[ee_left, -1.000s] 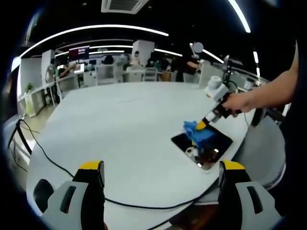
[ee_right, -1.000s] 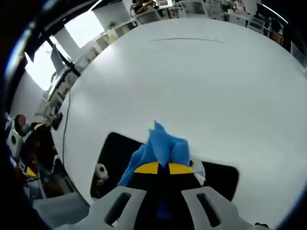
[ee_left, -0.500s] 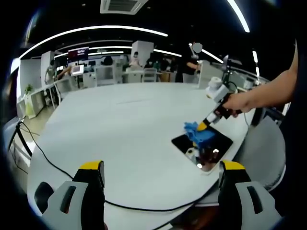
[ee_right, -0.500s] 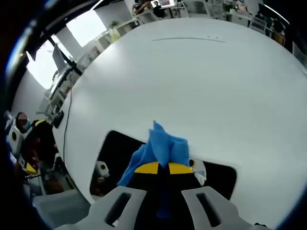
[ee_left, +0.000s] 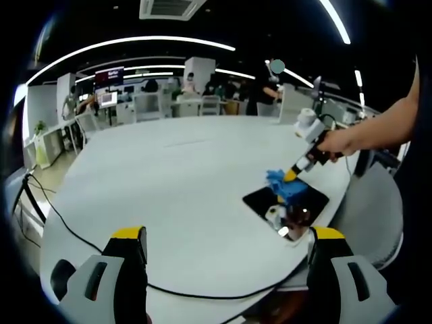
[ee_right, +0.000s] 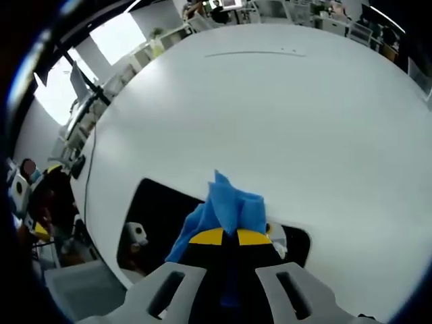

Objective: Wipe the mirror surface with the cleaning cloth until all visible marks leave the cleaned area.

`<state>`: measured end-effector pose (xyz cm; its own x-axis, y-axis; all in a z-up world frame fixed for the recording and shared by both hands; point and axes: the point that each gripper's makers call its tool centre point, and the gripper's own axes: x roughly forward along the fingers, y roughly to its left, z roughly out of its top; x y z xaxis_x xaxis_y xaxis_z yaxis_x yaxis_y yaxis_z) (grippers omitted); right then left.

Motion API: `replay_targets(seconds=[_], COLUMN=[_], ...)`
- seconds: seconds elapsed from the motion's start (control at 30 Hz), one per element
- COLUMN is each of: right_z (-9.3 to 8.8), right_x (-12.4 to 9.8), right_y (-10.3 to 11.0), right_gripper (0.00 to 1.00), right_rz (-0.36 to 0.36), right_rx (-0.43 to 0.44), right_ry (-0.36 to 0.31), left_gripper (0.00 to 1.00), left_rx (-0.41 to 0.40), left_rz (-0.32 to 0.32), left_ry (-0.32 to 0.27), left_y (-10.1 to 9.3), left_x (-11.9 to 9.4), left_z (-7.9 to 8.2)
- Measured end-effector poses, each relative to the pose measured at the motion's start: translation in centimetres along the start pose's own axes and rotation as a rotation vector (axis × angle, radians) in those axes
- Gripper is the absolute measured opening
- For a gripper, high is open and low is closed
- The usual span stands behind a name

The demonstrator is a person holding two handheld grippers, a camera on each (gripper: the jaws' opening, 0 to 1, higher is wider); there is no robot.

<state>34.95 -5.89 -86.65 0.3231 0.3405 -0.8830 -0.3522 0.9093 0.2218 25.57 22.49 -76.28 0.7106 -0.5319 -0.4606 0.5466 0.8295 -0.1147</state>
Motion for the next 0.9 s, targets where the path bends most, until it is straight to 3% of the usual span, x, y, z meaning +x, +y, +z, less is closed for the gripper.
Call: replay_targets(seconds=[0.23,0.5,0.9], right_z=[-0.4,-0.4,-2.8], right_x=[-0.5,-0.4,-1.2], right_y=[-1.5,-1.4,-0.5], right_gripper=[0.0,0.0,0.0], right_rz=[-0.022,-0.041,-0.048], right_rx=[0.014,0.017,0.019], right_ry=[0.002,-0.016,-0.041], left_gripper=[1.0,1.0,1.0], left_rx=[0.009,0.019,0.019], left_rz=[-0.003,0.004,-0.001], left_ry=[0.003,0.003,-0.004], left_y=[0.0,0.6,-0.2], left_x=[0.1,-0.2,0.0], left_z=[-0.1,0.1,0.0])
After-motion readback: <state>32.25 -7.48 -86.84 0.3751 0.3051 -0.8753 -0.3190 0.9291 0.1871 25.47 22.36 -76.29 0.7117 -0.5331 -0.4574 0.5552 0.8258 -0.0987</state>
